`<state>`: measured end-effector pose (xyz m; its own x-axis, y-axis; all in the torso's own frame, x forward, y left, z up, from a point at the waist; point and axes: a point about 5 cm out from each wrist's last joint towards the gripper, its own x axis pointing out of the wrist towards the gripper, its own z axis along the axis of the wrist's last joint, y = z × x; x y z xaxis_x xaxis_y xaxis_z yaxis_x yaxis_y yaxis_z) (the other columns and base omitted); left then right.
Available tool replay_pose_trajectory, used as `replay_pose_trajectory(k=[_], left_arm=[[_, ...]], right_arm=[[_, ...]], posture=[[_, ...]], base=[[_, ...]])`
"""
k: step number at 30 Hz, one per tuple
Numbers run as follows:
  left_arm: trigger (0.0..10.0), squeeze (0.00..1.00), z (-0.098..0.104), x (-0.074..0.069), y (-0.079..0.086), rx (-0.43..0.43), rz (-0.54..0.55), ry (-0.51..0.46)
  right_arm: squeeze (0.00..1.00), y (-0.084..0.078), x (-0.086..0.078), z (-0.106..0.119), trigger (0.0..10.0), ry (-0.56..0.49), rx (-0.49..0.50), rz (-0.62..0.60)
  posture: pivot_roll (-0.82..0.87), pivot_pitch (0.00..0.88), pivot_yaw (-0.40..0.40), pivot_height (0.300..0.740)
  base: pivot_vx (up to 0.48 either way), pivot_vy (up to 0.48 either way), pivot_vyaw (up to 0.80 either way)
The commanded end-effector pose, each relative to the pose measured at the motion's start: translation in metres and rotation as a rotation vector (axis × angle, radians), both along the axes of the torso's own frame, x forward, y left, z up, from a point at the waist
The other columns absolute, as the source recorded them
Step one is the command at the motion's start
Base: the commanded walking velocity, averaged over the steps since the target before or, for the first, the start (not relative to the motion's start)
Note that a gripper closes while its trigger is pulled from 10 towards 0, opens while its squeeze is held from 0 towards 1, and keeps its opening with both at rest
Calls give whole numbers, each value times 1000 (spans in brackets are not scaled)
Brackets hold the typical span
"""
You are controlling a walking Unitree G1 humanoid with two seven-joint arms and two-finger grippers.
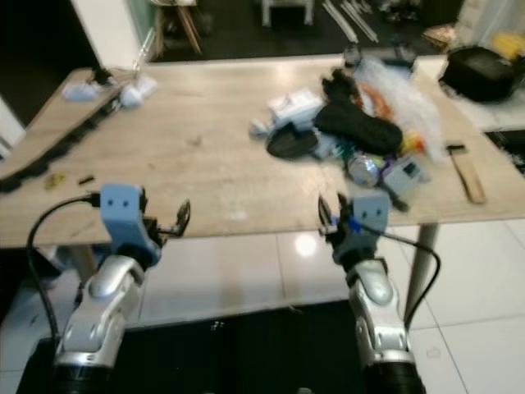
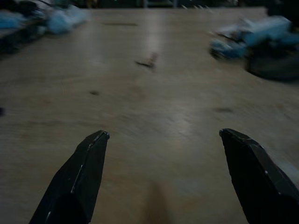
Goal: Picking trash to rubbish bin
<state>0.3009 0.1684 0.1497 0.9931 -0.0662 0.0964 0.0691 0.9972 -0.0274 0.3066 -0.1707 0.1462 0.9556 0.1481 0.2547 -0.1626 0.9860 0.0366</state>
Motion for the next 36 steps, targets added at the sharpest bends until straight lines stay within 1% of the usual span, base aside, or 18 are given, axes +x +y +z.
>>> replay_pose_trajectory(k=[1,12,32,36], left_arm=[[10000,0,-5,-2,3,9,2,27],[10000,0,-5,-2,-3,16,-26,34],[10000,0,-5,-2,-5,26,-49,38],[10000,0,-5,-3,-5,27,-49,38]], right_arm=[[0,2,-2,-4,10000,19,15,3],[0,0,-4,-6,10000,23,18,-5],[0,0,-5,-12,10000,48,18,-15],[0,2,-5,-13,10000,61,24,9]], posture=[[32,124,-8,740],[32,124,-2,740],[34,125,1,740],[36,126,2,740]], base=[[368,0,0],[368,0,0],[367,0,0],[365,0,0]])
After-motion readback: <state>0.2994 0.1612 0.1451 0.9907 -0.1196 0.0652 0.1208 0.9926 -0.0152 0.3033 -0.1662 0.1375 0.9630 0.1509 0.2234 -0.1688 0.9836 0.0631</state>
